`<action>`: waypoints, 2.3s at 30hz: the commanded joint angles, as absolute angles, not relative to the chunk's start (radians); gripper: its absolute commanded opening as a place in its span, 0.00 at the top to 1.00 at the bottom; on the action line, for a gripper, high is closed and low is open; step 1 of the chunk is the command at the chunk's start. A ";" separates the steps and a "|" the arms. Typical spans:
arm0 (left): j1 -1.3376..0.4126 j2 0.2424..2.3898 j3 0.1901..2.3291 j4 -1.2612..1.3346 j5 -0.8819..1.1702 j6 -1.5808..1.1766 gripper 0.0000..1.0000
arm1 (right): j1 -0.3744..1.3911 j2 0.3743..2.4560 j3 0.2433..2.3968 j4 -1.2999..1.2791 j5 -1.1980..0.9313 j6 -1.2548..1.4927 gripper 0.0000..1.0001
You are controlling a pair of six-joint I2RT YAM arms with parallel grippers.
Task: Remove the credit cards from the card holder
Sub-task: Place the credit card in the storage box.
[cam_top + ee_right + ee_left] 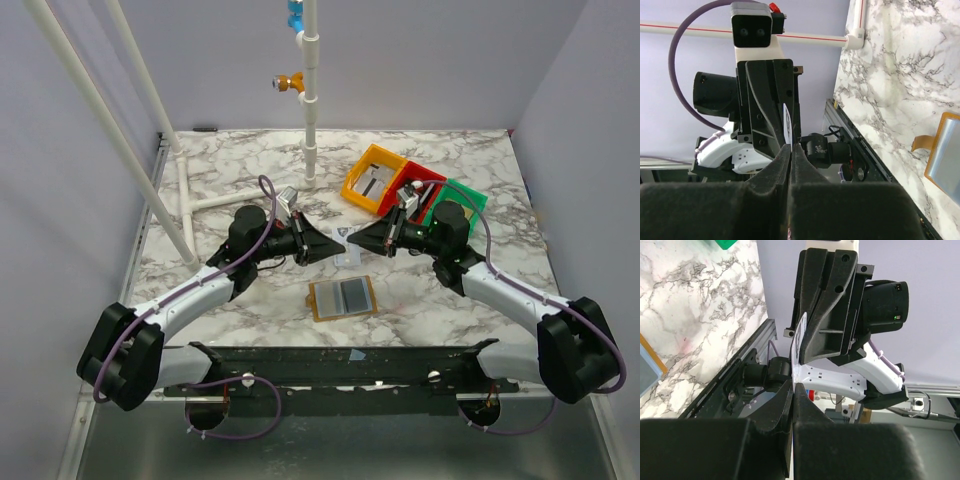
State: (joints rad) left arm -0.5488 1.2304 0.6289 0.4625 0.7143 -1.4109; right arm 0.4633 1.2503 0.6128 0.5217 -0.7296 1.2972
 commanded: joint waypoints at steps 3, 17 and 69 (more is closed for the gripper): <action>-0.543 1.204 0.645 0.424 0.743 -1.371 0.99 | 0.465 1.261 0.637 0.564 -0.772 1.303 0.99; -0.543 1.087 0.797 -0.297 0.379 -0.965 0.14 | 0.464 1.308 0.878 0.061 -0.485 0.970 0.99; -0.543 0.926 0.916 -0.593 0.224 -0.808 0.01 | 0.322 2.275 1.820 -0.275 0.133 0.820 0.95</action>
State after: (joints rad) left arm -0.5488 0.9478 0.9031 -0.5751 0.2176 -0.8120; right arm 0.3370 2.2578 1.8313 -0.3241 0.1688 0.7891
